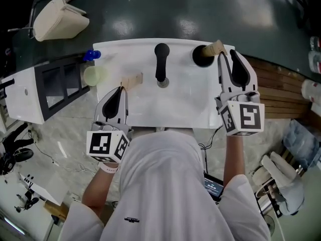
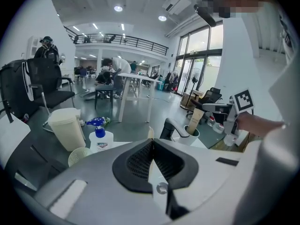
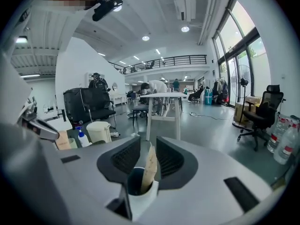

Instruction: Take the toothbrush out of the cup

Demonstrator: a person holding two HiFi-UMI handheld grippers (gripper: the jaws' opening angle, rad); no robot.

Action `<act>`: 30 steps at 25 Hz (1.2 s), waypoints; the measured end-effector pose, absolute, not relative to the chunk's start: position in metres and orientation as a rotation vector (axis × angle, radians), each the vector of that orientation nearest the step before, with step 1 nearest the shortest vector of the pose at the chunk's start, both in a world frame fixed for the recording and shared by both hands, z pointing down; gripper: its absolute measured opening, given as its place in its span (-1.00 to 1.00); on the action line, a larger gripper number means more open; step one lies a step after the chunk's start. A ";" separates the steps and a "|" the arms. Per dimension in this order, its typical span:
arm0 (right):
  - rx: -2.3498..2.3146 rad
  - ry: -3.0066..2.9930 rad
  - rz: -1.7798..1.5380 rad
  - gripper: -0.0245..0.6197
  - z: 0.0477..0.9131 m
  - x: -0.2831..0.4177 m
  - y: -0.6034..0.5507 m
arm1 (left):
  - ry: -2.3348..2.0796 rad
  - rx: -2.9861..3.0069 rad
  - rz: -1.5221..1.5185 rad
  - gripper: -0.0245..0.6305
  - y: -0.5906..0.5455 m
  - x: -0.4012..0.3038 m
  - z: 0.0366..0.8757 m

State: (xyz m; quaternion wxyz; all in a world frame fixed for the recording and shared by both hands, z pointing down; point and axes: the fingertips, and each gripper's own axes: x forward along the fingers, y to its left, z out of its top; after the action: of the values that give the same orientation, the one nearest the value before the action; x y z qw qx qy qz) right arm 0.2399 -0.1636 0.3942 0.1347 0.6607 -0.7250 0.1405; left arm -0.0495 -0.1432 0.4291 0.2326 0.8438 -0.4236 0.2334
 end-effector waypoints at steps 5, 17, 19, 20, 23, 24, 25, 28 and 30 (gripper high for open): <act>1.905 -2.068 0.448 -0.65 0.418 0.246 -0.173 | -1.164 2.299 0.662 -0.91 -0.144 -0.050 0.438; 1.869 -2.066 0.502 -0.87 0.436 0.246 -0.179 | -1.173 2.282 0.686 -0.91 -0.143 -0.054 0.444; 1.867 -2.067 0.499 -0.88 0.435 0.245 -0.177 | -1.176 2.283 0.680 -0.91 -0.142 -0.054 0.443; 1.867 -2.068 0.497 -0.89 0.435 0.244 -0.177 | -1.178 2.284 0.677 -0.91 -0.142 -0.055 0.442; 1.872 -2.072 0.490 -0.89 0.431 0.242 -0.176 | -1.183 2.286 0.670 -0.91 -0.141 -0.057 0.440; 1.876 -2.074 0.486 -0.90 0.430 0.241 -0.176 | -1.185 2.287 0.668 -0.91 -0.141 -0.058 0.440; 1.880 -2.075 0.482 -0.90 0.428 0.241 -0.175 | -1.186 2.288 0.665 -0.91 -0.141 -0.059 0.439; 1.888 -2.082 0.474 -0.90 0.421 0.240 -0.170 | -1.194 2.297 0.657 -0.91 -0.137 -0.060 0.434; 1.897 -2.087 0.466 -0.90 0.414 0.239 -0.166 | -1.198 2.307 0.644 -0.91 -0.134 -0.060 0.430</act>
State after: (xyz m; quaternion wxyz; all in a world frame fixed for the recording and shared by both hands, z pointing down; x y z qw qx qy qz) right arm 0.2392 -0.1657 0.4135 0.1411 0.6569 -0.7229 0.1613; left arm -0.0602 -0.1338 0.4295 0.2299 0.8384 -0.4353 0.2340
